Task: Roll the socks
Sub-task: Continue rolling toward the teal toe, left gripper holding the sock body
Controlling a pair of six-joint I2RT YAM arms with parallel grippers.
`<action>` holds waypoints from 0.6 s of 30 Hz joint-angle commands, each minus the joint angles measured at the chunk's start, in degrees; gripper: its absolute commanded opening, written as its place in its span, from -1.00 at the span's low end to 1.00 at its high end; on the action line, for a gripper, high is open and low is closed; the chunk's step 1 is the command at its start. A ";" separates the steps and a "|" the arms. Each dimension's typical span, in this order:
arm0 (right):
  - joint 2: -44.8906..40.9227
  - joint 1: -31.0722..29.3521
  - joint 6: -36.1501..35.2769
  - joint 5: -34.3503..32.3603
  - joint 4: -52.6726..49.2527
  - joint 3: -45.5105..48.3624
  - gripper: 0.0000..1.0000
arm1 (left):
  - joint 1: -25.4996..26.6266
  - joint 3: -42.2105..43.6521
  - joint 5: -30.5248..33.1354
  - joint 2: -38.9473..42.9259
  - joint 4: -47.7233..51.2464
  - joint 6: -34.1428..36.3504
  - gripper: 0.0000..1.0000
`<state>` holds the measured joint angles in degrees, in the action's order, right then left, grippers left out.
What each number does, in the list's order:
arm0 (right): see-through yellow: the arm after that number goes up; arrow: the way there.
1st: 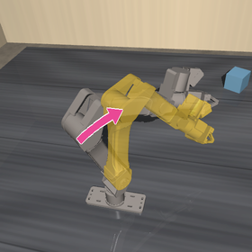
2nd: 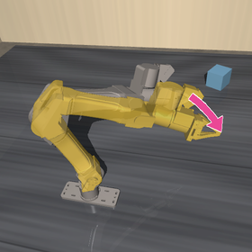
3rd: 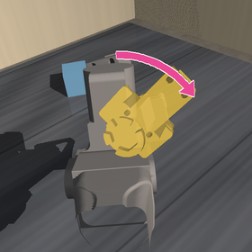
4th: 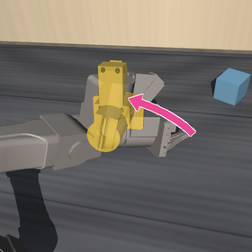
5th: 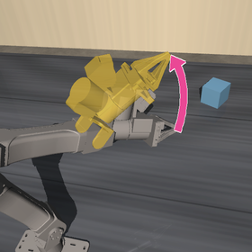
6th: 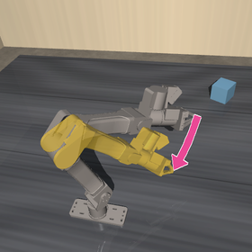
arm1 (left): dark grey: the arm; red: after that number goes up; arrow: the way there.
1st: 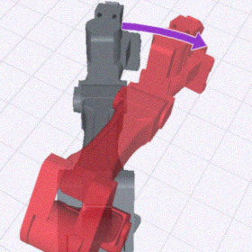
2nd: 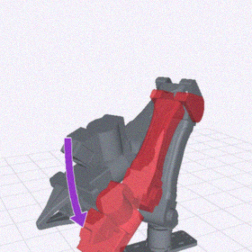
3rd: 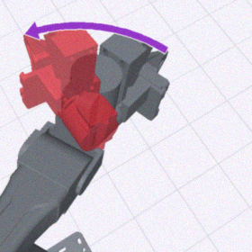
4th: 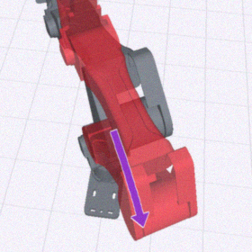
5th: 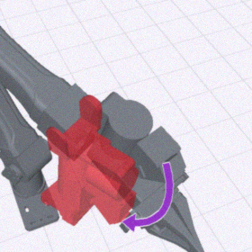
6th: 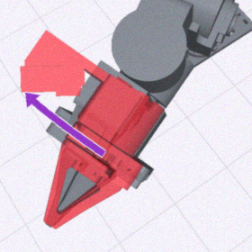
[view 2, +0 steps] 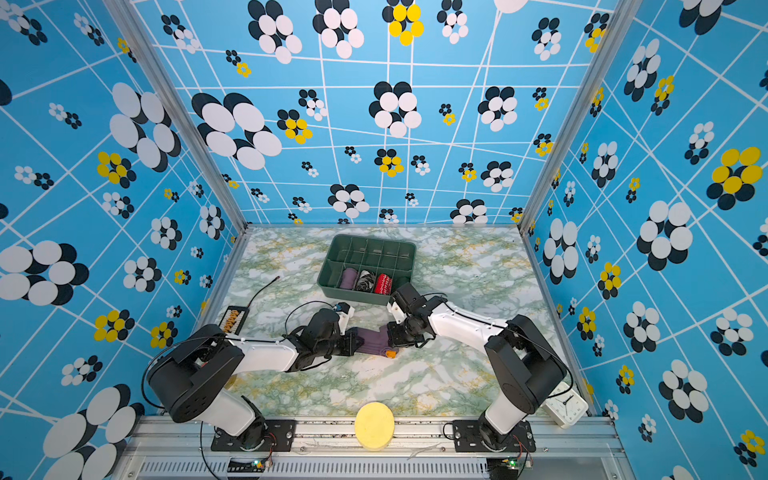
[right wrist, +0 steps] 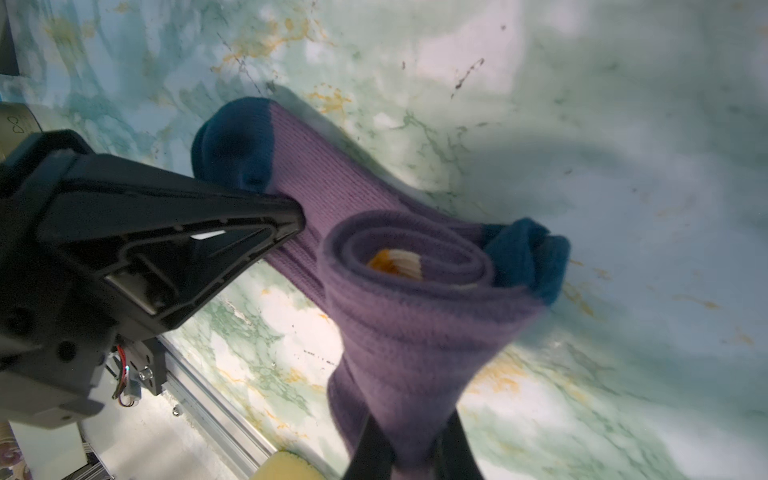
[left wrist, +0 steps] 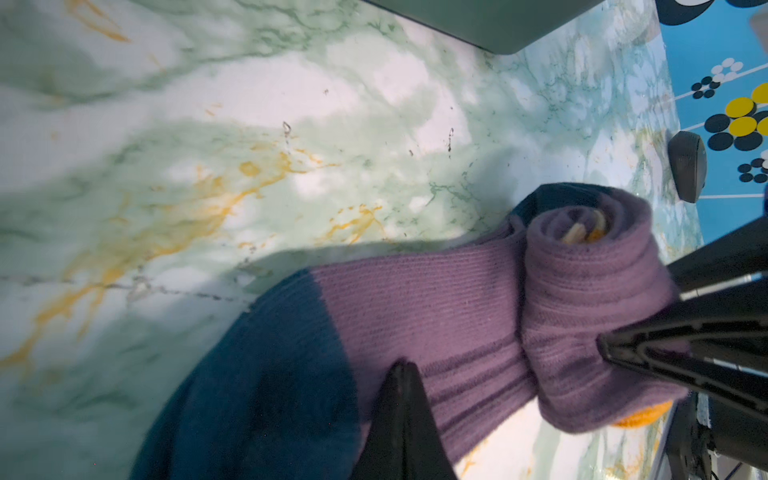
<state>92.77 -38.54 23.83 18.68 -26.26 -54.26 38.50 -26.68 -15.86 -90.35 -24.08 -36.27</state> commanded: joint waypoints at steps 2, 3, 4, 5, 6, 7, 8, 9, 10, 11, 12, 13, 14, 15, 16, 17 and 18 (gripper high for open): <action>-2.76 1.97 -3.05 -2.37 -7.11 1.26 -1.00 | -2.16 5.67 5.07 -4.89 9.96 -0.89 -1.00; -2.80 2.19 -3.38 -2.92 -7.77 1.20 -1.00 | -2.28 6.20 4.88 -5.13 9.19 -1.28 -1.00; -2.83 2.37 -3.76 -3.71 -8.53 1.10 -1.00 | -2.44 6.74 4.71 -5.40 8.35 -1.62 -1.00; -2.78 2.55 -4.16 -4.44 -9.40 0.97 -1.00 | -2.55 7.32 4.61 -5.61 7.59 -1.93 -1.00; -2.76 2.68 -4.52 -5.08 -10.10 0.72 -1.00 | -2.62 7.78 4.60 -5.77 7.18 -2.16 -1.00; -2.62 2.83 -4.71 -6.19 -11.10 0.61 -1.00 | -2.77 8.21 4.45 -5.81 6.79 -2.29 -1.00; -2.53 2.86 -5.14 -7.66 -12.18 0.15 -1.00 | -2.80 8.69 4.52 -5.74 6.54 -2.39 -1.00; -2.46 2.93 -5.43 -8.79 -13.12 -0.09 -1.00 | -2.90 8.98 4.56 -5.65 6.45 -2.48 -1.00; -2.35 2.95 -5.79 -10.15 -14.17 -0.46 -1.00 | -2.97 9.30 4.60 -5.50 6.32 -2.49 -1.00; -2.23 2.95 -6.11 -11.23 -15.25 -0.81 -1.00 | -3.08 9.51 4.60 -5.38 6.31 -2.49 -1.00; -2.02 2.95 -6.35 -12.36 -16.19 -1.12 -1.00 | -3.15 9.67 4.60 -5.28 6.24 -2.49 -1.00; -1.85 2.95 -6.68 -13.41 -17.19 -1.66 -1.00 | -3.19 9.71 4.61 -5.28 6.23 -2.41 -1.00; -1.72 2.91 -6.86 -14.42 -18.01 -2.08 -1.00 | -3.28 9.63 4.44 -5.28 6.23 -2.40 -1.00; -1.66 2.93 -6.87 -15.06 -18.39 -2.43 -1.00 | -3.26 9.50 4.32 -5.43 6.08 -2.43 -1.00; -1.47 2.86 -6.87 -15.33 -18.73 -2.96 -1.00 | -3.26 9.30 4.10 -5.58 5.93 -2.39 -1.00; -1.37 2.50 -6.63 -15.34 -18.76 -3.28 -1.00 | -3.21 9.04 3.78 -5.83 5.76 -2.40 -1.00; -1.33 2.22 -6.33 -15.55 -18.61 -3.76 -1.00 | -3.04 8.70 3.52 -6.02 5.67 -2.48 -1.00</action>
<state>91.05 -36.80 18.41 11.66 -34.79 -57.25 37.08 -21.76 -18.50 -92.01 -35.38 -38.61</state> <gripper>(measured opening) 0.112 0.046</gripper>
